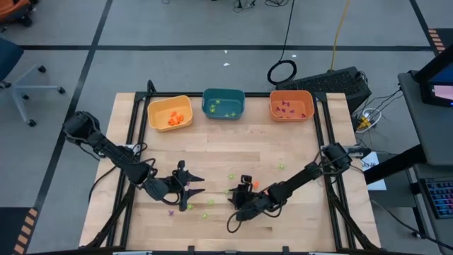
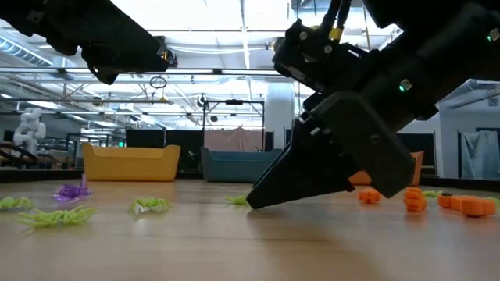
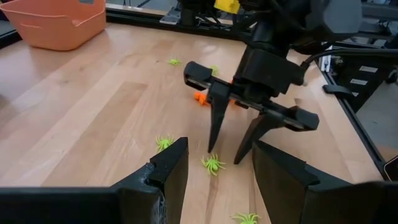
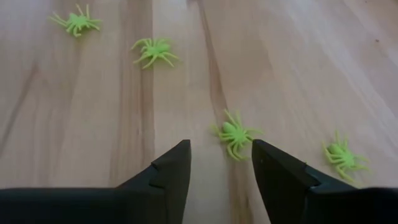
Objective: Sort Halloween decoration
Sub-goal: Put the green spider toy into the blue bin
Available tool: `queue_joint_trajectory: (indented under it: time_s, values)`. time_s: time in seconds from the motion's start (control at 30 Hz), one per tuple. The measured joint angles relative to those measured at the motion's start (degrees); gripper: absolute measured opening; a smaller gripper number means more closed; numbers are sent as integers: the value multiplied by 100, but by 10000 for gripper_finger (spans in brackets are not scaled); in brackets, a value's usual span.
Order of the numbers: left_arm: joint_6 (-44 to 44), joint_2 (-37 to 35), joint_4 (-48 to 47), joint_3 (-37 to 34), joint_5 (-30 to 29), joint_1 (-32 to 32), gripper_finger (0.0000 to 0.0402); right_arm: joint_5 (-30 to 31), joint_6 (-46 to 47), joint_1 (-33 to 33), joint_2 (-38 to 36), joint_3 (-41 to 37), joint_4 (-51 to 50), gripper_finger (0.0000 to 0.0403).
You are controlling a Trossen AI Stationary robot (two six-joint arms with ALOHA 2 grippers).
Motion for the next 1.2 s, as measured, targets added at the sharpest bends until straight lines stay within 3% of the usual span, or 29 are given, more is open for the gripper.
queue_joint_trajectory:
  time_s: [0.63, 1.2]
  values:
    - [0, 0, -3, -2, 0, 2, 176, -23, 154, -68, -2, -2, -82, 8]
    - [64, 0, -8, -2, 0, 2, 176, 3, -113, 31, -48, -4, -23, 0]
